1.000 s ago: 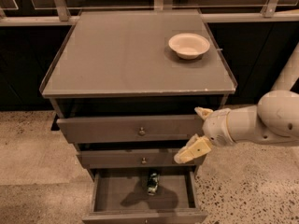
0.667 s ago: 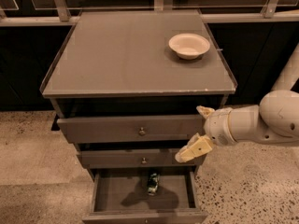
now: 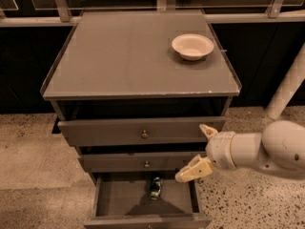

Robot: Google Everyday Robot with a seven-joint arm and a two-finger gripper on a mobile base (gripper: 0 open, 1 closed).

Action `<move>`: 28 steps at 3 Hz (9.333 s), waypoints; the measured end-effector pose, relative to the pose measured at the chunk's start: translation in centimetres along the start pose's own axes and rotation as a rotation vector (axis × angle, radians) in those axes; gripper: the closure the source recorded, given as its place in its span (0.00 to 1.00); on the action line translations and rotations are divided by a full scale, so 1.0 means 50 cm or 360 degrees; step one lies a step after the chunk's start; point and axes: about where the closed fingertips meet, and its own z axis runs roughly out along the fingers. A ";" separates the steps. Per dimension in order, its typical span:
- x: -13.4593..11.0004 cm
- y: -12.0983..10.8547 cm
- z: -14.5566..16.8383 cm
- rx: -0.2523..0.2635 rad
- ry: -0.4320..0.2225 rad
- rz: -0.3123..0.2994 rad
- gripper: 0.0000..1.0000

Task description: Pick green can from bottom drawer and place on counter

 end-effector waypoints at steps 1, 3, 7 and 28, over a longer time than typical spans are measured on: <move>0.119 0.028 0.062 0.0056 -0.0038 0.0133 0.00; 0.345 0.031 0.230 0.0086 0.0020 0.0340 0.00; 0.605 0.058 0.435 0.0335 0.0025 0.0825 0.00; 0.733 -0.088 0.730 0.0224 0.0027 0.0594 1.00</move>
Offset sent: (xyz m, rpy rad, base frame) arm -0.0243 -0.0095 -0.2323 0.1068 0.1053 -0.1854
